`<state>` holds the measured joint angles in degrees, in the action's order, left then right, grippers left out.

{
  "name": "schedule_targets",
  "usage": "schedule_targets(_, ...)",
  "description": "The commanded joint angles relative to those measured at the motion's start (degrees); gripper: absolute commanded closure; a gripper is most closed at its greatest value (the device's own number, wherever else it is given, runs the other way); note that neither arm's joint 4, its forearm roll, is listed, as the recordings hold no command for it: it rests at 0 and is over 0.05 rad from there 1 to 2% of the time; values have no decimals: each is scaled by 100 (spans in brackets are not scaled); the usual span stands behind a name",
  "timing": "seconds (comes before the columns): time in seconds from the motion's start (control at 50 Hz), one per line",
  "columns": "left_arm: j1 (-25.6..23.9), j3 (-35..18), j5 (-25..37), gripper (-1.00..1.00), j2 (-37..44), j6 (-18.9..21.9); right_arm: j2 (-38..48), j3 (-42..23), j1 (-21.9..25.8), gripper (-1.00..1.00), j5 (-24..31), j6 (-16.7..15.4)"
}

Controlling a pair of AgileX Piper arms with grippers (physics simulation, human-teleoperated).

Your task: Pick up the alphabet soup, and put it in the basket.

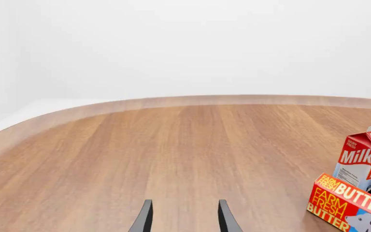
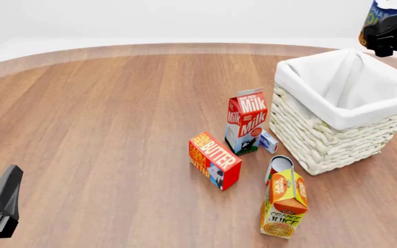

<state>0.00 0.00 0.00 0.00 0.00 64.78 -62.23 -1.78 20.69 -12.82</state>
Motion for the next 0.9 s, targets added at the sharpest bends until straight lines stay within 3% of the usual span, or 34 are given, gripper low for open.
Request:
schedule_targets(0.02, 0, 0, 0, -100, 0, 0, 368, -272, -40, 100, 57, 105)
schedule_targets(0.9, 0, 0, 0, -100, 0, 0, 1429, -865, -267, 100, 397, -126)
